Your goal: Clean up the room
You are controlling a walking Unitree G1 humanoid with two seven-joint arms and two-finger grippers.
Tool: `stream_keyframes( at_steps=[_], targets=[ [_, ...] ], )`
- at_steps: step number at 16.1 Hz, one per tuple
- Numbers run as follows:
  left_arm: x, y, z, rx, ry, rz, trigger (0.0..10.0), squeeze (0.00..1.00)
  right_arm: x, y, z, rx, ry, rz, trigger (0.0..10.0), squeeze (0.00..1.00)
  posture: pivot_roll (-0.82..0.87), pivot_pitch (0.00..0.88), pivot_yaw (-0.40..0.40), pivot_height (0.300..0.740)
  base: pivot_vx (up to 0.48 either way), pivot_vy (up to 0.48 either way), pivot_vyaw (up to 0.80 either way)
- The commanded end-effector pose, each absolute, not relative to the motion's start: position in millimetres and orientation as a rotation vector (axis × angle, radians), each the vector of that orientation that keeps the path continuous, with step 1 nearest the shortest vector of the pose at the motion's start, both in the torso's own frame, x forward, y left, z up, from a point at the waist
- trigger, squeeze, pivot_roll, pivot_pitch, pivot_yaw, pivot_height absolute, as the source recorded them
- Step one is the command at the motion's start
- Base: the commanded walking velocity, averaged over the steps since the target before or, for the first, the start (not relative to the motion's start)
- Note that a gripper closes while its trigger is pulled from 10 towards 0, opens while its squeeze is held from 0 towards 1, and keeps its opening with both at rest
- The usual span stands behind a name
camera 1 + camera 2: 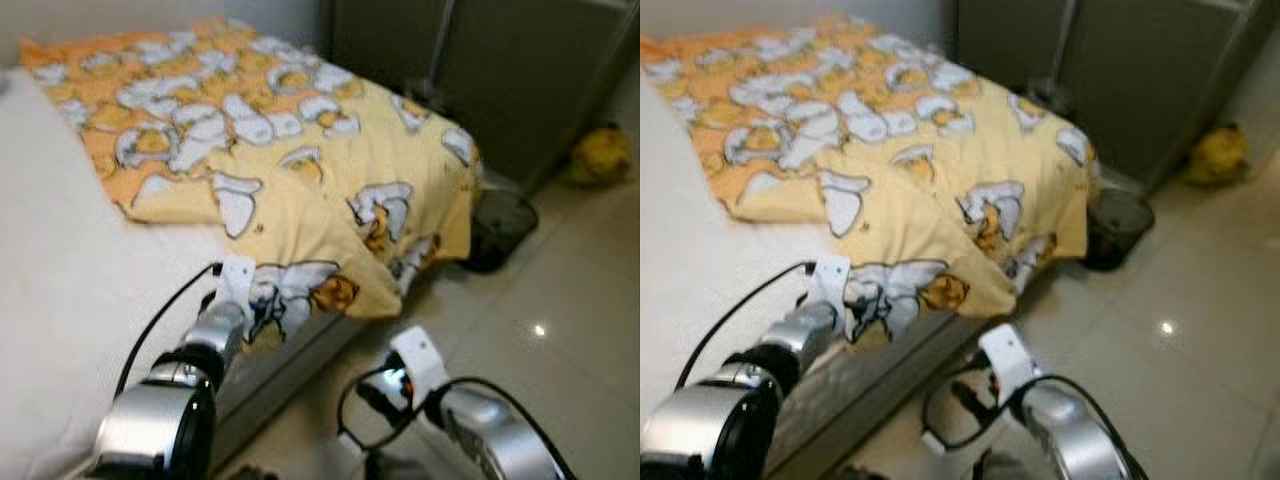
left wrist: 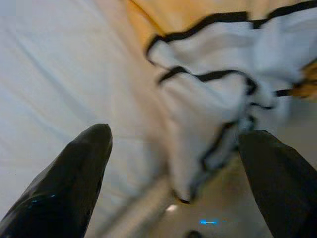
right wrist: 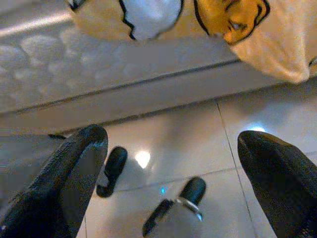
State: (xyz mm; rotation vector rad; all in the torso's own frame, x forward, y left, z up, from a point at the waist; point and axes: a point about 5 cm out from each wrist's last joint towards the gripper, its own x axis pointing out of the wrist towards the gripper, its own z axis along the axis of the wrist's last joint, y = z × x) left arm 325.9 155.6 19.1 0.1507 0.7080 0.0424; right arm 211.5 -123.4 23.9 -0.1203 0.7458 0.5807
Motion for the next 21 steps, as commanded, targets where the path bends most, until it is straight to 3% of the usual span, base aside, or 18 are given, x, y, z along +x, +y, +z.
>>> stream_keyframes(
  at_steps=[1,5,6,7,14,20,21],
  targets=[
    [329,151,23,0.118,0.694,0.05,10.0,1.0,212,-126,29,-0.132,0.731,0.575,10.0,0.0,-0.33,0.083,0.038,0.74,0.0,0.0,0.0],
    [338,136,33,0.136,0.638,0.016,10.0,1.0,210,-128,42,-0.129,0.68,0.552,10.0,0.0,-0.39,0.128,0.032,0.74,0.0,0.0,0.0],
    [340,138,36,0.185,0.62,0.039,10.0,0.6,205,-129,48,-0.132,0.669,0.551,10.0,0.0,-0.42,0.149,0.023,0.74,0.0,0.0,0.0],
    [340,143,36,0.251,0.606,0.075,10.0,0.0,199,-129,54,-0.139,0.662,0.553,10.0,0.0,-0.45,0.161,0.018,0.74,0.0,0.0,0.0],
    [338,137,35,0.284,0.601,0.1,10.0,0.0,171,-129,72,-0.128,0.655,0.535,10.0,0.0,-0.53,0.206,-0.006,0.74,0.0,0.0,0.0],
    [343,164,45,0.534,0.555,0.18,10.0,0.0,160,-135,77,-0.137,0.686,0.504,10.0,0.0,-0.58,0.238,-0.009,0.74,0.0,0.0,0.0],
    [339,167,39,0.552,0.583,0.176,0.0,0.0,157,-133,77,-0.135,0.691,0.509,10.0,0.0,-0.58,0.242,-0.012,0.74,0.0,0.0,0.0]
  ],
)
